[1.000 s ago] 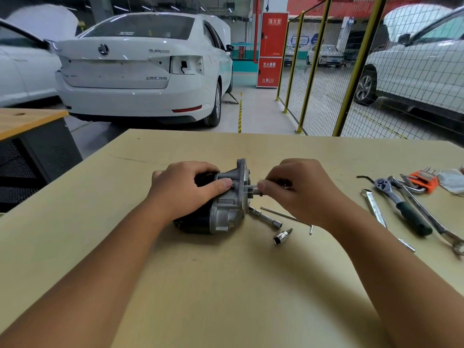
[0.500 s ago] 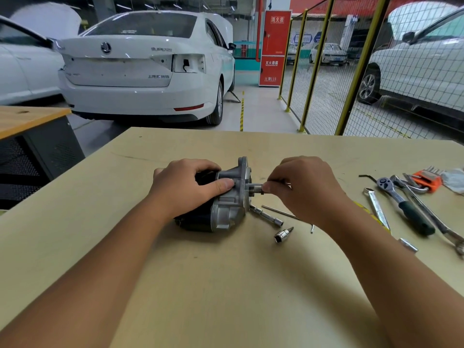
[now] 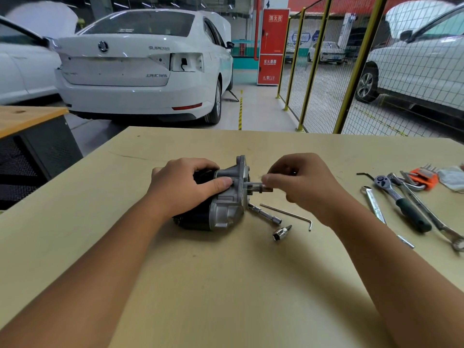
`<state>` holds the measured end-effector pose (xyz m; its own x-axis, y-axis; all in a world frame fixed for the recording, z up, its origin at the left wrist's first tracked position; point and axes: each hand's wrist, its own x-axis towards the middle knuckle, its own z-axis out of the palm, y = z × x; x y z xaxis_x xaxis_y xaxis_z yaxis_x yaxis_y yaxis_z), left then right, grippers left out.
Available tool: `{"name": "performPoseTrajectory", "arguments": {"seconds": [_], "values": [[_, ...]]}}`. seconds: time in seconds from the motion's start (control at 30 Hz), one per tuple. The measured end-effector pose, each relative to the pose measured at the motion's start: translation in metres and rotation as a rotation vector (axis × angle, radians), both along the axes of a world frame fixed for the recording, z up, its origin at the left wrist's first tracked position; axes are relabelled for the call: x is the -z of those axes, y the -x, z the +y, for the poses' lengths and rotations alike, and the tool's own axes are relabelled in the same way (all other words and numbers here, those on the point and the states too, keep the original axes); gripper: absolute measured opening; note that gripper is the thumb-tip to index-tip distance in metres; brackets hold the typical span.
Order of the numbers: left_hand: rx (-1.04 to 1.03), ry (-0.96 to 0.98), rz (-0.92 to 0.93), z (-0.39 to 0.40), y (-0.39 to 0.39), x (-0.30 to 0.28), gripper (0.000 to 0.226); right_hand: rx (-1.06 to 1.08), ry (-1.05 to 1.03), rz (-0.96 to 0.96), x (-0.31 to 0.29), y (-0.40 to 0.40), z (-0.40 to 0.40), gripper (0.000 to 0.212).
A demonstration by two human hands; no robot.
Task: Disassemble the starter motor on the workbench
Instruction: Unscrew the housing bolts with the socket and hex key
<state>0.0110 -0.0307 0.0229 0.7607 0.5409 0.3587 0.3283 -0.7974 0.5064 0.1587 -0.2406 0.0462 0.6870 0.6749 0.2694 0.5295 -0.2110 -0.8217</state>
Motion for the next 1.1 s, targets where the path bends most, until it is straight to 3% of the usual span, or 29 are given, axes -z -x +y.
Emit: {"name": "performPoseTrajectory", "arguments": {"seconds": [0.13, 0.3, 0.37, 0.53, 0.7, 0.93, 1.1], "values": [[-0.001, 0.001, 0.004, 0.000, 0.000, 0.000, 0.071, -0.062, -0.321, 0.647, -0.006, 0.004, 0.003, 0.010], [-0.001, -0.001, 0.012, 0.000, -0.001, 0.000, 0.073, -0.010, -0.465, 1.084, -0.007, 0.008, 0.007, 0.015], [0.001, 0.004, 0.013, 0.000, 0.000, 0.000, 0.072, -0.034, -0.449, 1.123, -0.005, 0.007, 0.007, 0.017], [-0.004, -0.003, 0.010, -0.001, 0.000, -0.001, 0.068, -0.037, 0.028, 0.508, -0.002, 0.000, -0.002, 0.043], [0.005, 0.003, 0.020, -0.002, 0.001, -0.003, 0.067, -0.207, 0.101, 0.287, -0.003, -0.007, -0.009, 0.035], [0.009, 0.011, 0.030, -0.002, 0.002, -0.004, 0.070, -0.109, 0.246, -0.273, 0.003, -0.011, -0.004, 0.019], [0.008, 0.009, 0.031, -0.003, 0.002, -0.005, 0.070, -0.049, 0.204, -0.399, 0.003, -0.011, -0.004, 0.021]]}}
